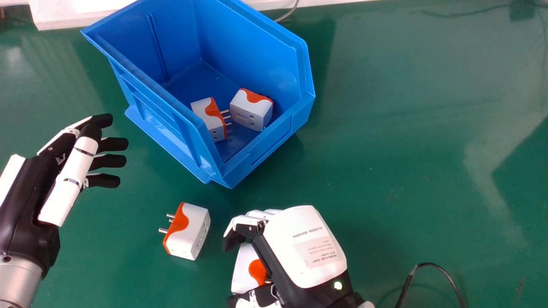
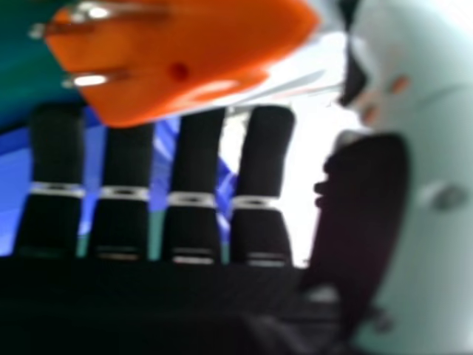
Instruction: Pick all objects and put in blue box
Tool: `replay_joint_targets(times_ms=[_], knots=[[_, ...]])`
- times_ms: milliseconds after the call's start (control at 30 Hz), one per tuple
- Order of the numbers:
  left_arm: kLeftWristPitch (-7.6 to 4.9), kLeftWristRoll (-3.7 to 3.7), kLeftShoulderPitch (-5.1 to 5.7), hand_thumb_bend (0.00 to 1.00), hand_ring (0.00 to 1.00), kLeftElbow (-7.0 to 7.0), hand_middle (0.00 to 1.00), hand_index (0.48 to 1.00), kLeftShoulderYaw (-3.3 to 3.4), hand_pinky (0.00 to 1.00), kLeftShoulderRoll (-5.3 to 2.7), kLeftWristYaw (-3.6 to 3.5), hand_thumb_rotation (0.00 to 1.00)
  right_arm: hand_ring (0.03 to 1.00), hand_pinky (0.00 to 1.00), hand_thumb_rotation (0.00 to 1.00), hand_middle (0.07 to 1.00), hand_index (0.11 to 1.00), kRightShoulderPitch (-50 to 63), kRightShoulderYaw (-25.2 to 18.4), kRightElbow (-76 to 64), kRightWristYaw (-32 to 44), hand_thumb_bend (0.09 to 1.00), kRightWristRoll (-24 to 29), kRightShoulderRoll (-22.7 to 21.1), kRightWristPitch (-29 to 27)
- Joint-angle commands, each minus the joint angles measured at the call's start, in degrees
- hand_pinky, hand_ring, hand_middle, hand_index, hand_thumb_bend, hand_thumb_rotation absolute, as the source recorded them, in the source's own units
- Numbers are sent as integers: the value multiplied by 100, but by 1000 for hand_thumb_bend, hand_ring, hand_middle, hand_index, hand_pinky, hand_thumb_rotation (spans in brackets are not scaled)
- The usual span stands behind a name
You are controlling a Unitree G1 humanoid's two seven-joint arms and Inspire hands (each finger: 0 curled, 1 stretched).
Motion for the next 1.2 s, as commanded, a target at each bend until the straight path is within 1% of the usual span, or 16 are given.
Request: replay_joint_targets(times_ms=[0,133,400,567,767,900,1000,1167], knots=[[12,-42,5,424,710,-180,738,822,79,620,9,37,875,426,348,11,544,493,-60,-19,2,-66,500,-15,-69,-103],[44,-61,-10,423,709,-174,738,823,112,619,23,24,876,422,343,6,541,486,-100,-57,4,28,504,43,-117,-160],[58,-56,-28,422,707,-159,739,823,147,618,55,-2,877,418,342,2,538,479,-103,-128,48,-47,508,46,-78,-157],[66,-38,-38,420,705,-136,738,824,163,617,78,-7,878,418,344,0,536,475,-44,-217,-45,0,510,109,-45,-120],[70,-12,-46,419,704,-130,738,824,168,616,97,-10,878,424,343,0,540,467,126,-406,-362,-163,507,302,-18,-271],[64,-12,-53,419,704,-95,738,824,170,615,103,-20,878,428,343,0,541,463,350,-542,-770,-273,505,397,20,-281],[95,-16,-46,418,704,-121,738,824,172,614,104,-21,879,434,341,0,542,459,520,-636,-1082,-349,501,472,57,-293],[116,-5,-72,417,704,-116,738,824,166,614,114,-21,879,443,339,0,542,457,732,-744,-1536,-430,497,470,106,-285]])
